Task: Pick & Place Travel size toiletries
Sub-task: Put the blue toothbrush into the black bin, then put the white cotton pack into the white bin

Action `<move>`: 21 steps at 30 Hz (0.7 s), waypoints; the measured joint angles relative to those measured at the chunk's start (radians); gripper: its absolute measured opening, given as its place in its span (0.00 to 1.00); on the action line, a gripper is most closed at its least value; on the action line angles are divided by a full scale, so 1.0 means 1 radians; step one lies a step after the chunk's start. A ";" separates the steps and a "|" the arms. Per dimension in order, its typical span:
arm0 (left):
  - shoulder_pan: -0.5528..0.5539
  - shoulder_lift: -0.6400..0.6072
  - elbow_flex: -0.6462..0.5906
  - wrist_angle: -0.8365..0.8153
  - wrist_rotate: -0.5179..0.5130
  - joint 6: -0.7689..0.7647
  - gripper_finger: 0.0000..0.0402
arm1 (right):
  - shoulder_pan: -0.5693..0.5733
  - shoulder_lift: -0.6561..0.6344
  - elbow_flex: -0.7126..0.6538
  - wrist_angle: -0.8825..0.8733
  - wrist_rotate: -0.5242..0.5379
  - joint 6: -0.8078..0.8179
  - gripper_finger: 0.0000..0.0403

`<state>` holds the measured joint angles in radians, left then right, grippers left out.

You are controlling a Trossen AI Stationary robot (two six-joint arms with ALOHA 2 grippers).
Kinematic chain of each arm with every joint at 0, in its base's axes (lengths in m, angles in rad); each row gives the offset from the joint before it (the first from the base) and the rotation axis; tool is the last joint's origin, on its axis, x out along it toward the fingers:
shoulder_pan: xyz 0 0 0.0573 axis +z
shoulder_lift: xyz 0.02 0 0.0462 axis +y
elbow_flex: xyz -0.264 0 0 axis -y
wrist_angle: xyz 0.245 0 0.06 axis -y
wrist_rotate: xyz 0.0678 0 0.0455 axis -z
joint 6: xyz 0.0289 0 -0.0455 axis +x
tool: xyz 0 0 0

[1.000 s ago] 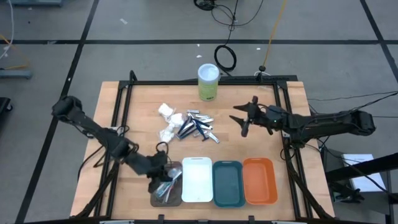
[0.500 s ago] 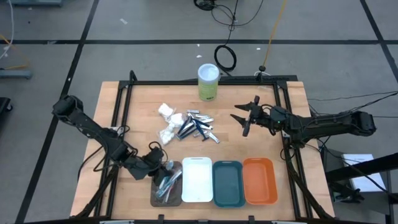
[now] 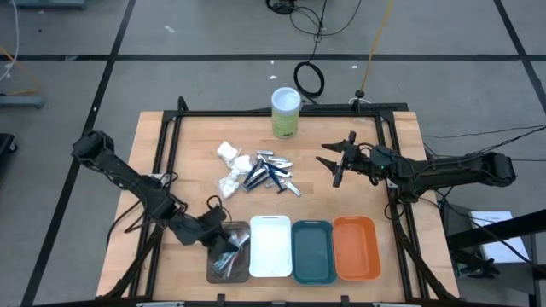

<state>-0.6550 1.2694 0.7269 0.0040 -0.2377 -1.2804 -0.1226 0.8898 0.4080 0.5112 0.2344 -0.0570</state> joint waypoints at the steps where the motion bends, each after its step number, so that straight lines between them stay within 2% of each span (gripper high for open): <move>1: 0.000 0.000 0.000 0.021 0.024 0.001 0.60 | 0.000 0.000 0.000 -0.001 0.000 0.000 0.50; 5: -0.005 0.000 0.000 0.091 0.126 0.015 0.63 | 0.000 0.000 0.000 -0.006 0.000 0.000 0.50; 9: -0.038 0.000 0.000 0.060 0.130 -0.029 0.65 | 0.000 0.000 0.000 -0.007 0.000 0.000 0.50; 16: -0.066 0.000 0.000 -0.222 0.099 -0.188 0.63 | 0.000 0.000 0.000 -0.007 -0.002 0.008 0.50; 21: -0.030 0.000 0.000 -0.403 0.119 -0.281 0.62 | 0.000 0.000 0.000 -0.007 -0.003 0.011 0.50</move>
<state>-0.6853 1.2694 0.7273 -0.3991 -0.1187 -1.5617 -0.1223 0.8898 0.4076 0.5041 0.2314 -0.0460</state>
